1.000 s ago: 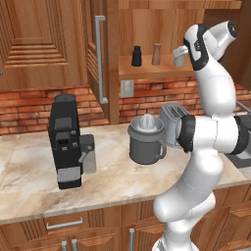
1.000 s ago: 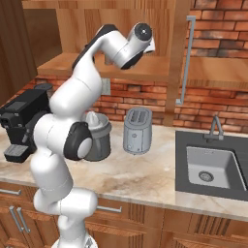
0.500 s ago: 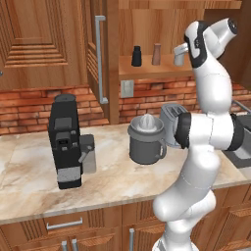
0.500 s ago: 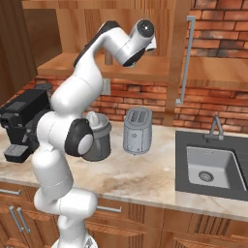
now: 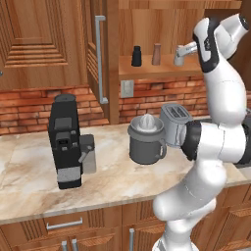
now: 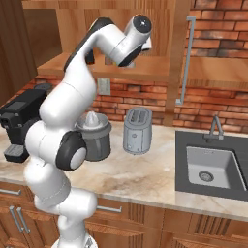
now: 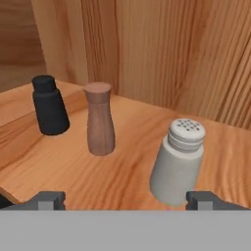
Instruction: There are various items on the counter. Only move the condiments/shakers into the cabinet.
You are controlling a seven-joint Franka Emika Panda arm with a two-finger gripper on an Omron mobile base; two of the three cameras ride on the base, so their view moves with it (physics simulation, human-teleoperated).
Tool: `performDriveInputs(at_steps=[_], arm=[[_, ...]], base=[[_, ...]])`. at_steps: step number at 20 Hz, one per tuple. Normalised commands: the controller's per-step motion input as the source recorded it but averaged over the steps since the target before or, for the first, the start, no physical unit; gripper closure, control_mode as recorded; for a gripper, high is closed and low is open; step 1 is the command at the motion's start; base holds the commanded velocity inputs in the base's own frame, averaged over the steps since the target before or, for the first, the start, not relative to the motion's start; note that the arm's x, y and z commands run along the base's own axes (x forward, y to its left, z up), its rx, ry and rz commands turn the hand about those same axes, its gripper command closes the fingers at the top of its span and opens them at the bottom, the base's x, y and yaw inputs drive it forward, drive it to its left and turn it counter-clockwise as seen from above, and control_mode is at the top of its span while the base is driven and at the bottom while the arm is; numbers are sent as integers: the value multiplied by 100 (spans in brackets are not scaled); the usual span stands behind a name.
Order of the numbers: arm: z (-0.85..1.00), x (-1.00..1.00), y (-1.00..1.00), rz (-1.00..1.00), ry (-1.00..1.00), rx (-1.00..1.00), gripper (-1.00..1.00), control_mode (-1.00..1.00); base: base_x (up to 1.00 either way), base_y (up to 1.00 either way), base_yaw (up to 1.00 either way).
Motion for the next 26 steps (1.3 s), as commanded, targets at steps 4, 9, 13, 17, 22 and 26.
performDriveInputs(at_steps=[4,9,13,17,22,26], arm=[[-33,-100,88,0,-3,0,-100,-100],[-60,-100,100,0,-14,0,-100,-100],[-89,-100,97,-6,-6,0,-100,-100],[-99,-100,81,-14,0,0,-100,-100],[-57,-100,39,-24,1,8,-100,-100],[-1,-25,-3,-10,3,3,-100,-100]], base=[[0,0,0],[0,0,0],[0,0,0],[0,0,0],[0,0,0],[0,0,0]])
